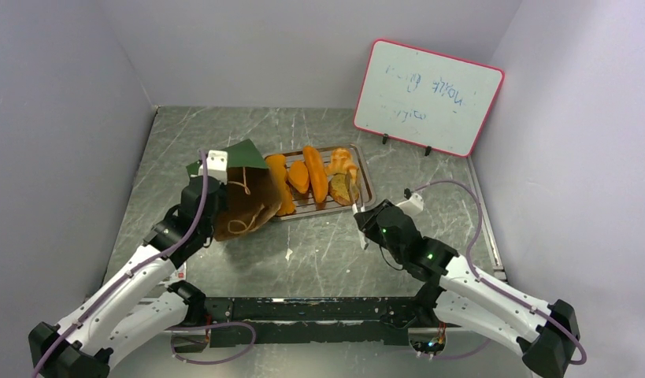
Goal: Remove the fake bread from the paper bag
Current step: Place the fake bread in the container, then place the clamp at the center of the board.
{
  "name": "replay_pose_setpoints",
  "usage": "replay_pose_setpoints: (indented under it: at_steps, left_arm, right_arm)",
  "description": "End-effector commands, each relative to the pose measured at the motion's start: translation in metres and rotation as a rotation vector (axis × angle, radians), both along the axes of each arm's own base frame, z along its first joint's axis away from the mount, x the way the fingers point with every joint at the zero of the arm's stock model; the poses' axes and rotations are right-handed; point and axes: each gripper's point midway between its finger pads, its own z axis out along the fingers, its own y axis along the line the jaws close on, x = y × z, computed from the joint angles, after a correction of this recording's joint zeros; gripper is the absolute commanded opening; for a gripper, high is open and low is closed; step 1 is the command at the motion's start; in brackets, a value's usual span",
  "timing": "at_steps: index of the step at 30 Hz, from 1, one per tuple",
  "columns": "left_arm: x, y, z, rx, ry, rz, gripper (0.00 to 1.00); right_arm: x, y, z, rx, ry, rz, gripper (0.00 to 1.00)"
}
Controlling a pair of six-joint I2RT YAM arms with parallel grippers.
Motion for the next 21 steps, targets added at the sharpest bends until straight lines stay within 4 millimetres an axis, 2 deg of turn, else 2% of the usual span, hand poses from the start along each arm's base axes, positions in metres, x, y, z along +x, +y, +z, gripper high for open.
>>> replay_pose_setpoints:
  at_steps: [1, 7, 12, 14, 18, 21]
  left_arm:
    - [0.010, -0.004, 0.035, -0.078, -0.070, 0.034, 0.07]
    - [0.017, -0.007, 0.063, -0.136, -0.079, 0.074, 0.07]
    - [0.019, -0.011, 0.082, -0.205, -0.074, 0.105, 0.07]
    - [0.020, -0.013, 0.087, -0.231, -0.067, 0.113, 0.07]
    - [0.018, -0.013, 0.090, -0.306, -0.056, 0.156, 0.07]
    - [0.016, -0.012, 0.093, -0.367, -0.055, 0.186, 0.07]
  right_arm:
    - [0.004, 0.005, 0.003, 0.093, -0.009, -0.030, 0.00]
    - [0.001, 0.014, -0.011, 0.118, 0.036, -0.010, 0.00]
    - [-0.002, 0.018, -0.016, 0.137, 0.063, 0.001, 0.06]
    - [-0.004, 0.020, -0.016, 0.145, 0.070, 0.005, 0.14]
    - [-0.005, 0.017, -0.017, 0.129, 0.079, 0.000, 0.39]
    - [-0.006, 0.013, -0.014, 0.111, 0.078, -0.005, 0.49]
